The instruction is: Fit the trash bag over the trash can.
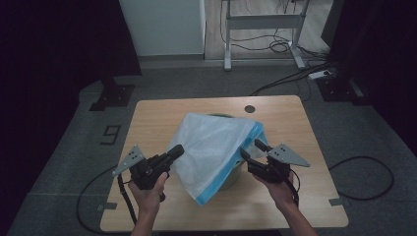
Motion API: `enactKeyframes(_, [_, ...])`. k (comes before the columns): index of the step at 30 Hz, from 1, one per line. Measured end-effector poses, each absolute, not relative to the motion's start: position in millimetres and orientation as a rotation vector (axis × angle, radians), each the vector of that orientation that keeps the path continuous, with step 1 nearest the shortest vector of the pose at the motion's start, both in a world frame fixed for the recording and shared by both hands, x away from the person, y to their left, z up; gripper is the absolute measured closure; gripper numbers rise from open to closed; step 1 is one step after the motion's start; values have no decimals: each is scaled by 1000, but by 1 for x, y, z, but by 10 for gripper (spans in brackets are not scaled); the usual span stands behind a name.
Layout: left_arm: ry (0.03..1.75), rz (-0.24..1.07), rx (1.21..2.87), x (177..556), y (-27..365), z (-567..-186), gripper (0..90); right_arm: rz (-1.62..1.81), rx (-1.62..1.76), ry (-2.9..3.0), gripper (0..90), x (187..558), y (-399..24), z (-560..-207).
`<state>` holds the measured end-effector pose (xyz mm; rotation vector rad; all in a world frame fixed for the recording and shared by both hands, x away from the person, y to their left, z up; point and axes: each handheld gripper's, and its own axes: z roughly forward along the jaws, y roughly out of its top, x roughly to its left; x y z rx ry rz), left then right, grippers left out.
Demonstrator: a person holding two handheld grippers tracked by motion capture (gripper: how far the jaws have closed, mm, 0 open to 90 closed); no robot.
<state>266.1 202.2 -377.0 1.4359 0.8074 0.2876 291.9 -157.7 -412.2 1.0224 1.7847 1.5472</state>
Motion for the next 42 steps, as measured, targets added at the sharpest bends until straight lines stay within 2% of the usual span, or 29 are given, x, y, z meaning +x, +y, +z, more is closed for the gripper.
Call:
enactKeyframes(10, [810, 276, 1432, 266, 207, -376, 897, 1523, 1031, 1784, 385, 293, -160, -413])
enactKeyframes(11, [808, 279, 1438, 265, 206, -374, 864, 1521, 1028, 1785, 385, 293, -160, -413])
enactKeyframes(15, [804, 325, 1459, 260, 200, -366, 623, 1520, 1018, 1787, 386, 293, -159, -413])
enactKeyframes(18, [763, 398, 1507, 251, 188, -355, 517, 1516, 1014, 1789, 388, 293, -158, -414])
enactKeyframes(23, [734, 438, 1614, 250, 170, -350, 453, 1512, 1007, 1785, 395, 291, -159, -414])
enactKeyframes(30, [749, 438, 1757, 258, 144, -365, 287, 1513, 997, 1779, 401, 287, -159, -414])
enactKeyframes(42, [773, 481, 1772, 253, 122, -393, 142, 1516, 983, 1760, 411, 280, -158, -416])
